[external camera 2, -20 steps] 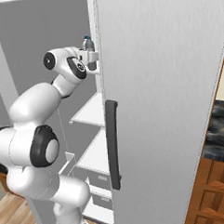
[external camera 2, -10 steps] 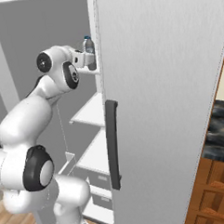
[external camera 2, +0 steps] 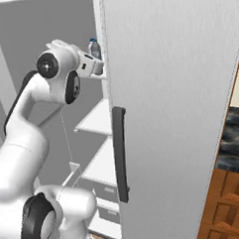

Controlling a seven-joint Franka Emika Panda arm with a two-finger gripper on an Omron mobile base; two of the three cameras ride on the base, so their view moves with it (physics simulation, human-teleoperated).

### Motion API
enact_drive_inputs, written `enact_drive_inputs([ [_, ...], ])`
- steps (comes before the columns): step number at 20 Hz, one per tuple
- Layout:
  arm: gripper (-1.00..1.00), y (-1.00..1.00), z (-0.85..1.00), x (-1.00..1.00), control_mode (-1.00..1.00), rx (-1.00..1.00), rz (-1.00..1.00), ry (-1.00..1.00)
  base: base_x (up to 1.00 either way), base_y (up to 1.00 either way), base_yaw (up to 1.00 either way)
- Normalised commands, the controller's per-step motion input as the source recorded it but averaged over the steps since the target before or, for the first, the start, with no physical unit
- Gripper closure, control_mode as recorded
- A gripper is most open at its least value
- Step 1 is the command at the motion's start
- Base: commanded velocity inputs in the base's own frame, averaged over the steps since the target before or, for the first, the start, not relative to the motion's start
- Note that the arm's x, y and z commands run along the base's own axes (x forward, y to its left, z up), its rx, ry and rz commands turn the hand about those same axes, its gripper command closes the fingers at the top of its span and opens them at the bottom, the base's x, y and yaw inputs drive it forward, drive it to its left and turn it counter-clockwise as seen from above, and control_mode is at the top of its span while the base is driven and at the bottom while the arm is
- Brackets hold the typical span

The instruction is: Take the bottled waters from the counter and place them in the freezer to freeze. Close the freezer door after placing the bottles.

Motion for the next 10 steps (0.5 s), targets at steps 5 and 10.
enact_drive_inputs([
  [5,-1.0,0.0,0.52,-1.0,-1.0,0.11,0.0,0.03,0.0,0.0,0.0],
  [10,-1.0,0.0,-0.14,-0.96,-1.0,-0.1,0.0,0.33,0.0,0.0,0.0],
])
